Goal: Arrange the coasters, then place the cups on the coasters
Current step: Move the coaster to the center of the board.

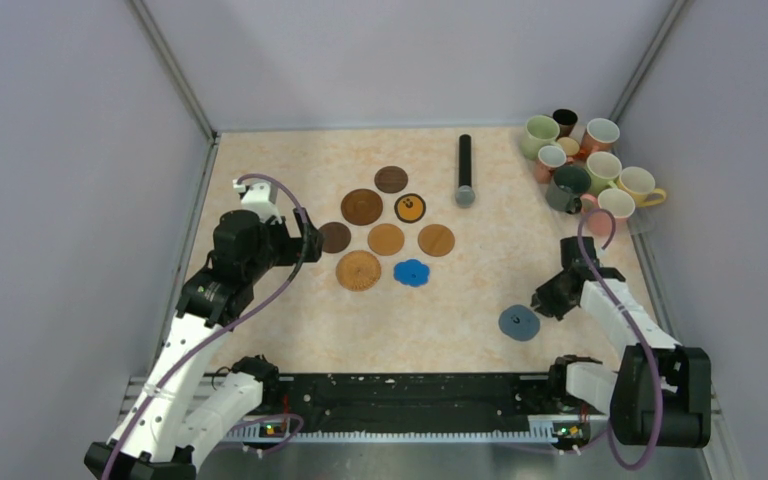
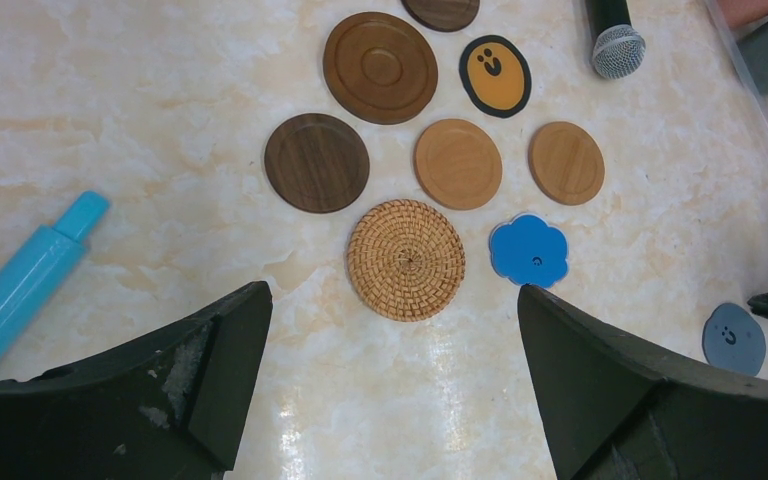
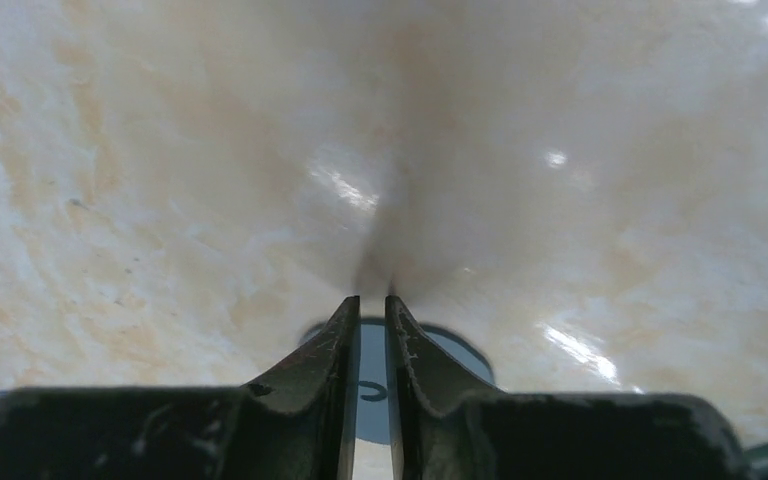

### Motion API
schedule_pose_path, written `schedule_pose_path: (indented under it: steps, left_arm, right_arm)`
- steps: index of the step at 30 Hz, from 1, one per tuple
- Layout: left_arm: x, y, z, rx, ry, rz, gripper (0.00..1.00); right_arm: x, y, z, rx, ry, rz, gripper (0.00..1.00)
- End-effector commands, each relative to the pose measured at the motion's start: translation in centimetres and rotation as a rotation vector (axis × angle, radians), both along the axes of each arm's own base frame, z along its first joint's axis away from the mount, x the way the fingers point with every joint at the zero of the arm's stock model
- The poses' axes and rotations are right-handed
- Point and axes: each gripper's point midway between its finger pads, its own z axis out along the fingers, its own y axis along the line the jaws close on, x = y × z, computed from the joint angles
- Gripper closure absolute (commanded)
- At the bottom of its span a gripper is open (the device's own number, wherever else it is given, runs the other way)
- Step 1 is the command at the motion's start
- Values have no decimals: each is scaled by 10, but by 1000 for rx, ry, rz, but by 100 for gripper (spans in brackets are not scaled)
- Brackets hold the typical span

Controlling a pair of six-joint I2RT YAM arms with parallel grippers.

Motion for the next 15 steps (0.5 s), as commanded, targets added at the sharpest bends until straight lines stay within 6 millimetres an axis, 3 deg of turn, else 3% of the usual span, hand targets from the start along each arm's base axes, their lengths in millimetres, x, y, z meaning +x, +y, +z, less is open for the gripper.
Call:
schedule_pose_path:
  steps: [1,3,4,8,12,15]
  left_arm:
    - [2,-1,11,-11,-52,-6,1]
    - [3,-2,12,-13,-54,-9,1]
    - [3,-2,12,-13,-55,-8,1]
    - [3,-2,14,-13,-58,-8,1]
    - [2,-1,13,-11,-56,-7,1]
    - [2,-2,13,-13,-57,-10,1]
  right_arm:
    - [-20,-17,5,-112,107,36,83]
    - [-29,-19,8,-121,157,45,64]
    - [-31,-19,10,-121,164,52,60]
    - [-29,-13,20,-95,109,68,55]
    - [-27,-8,26,-74,42,81,41]
    - [-33,-6,23,-65,48,82,39]
